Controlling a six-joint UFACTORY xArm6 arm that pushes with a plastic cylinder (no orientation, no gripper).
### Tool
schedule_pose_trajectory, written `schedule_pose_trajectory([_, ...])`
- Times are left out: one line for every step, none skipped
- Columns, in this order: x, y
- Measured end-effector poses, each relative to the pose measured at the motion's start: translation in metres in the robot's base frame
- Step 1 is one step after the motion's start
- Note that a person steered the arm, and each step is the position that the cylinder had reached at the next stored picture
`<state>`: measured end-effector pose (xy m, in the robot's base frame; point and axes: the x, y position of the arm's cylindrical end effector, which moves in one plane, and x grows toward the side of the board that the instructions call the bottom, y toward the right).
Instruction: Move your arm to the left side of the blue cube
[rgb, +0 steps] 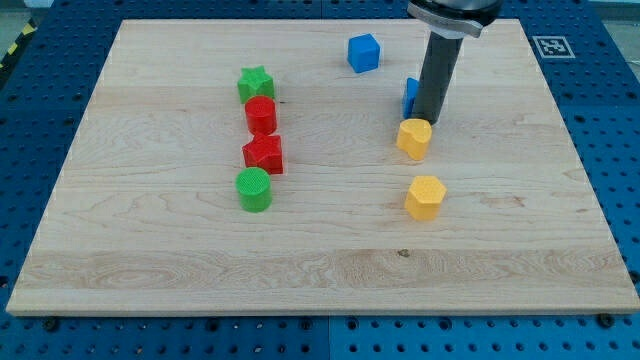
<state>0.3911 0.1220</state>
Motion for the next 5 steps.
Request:
schedule_pose_trajectory([0.0,-0.001])
schedule_pose_trajectory([0.0,-0.023])
schedule_pose_trajectory([0.0,-0.065])
schedule_pose_trajectory([-0.016,-0.108])
schedule_pose_trajectory([-0.047,-0.141])
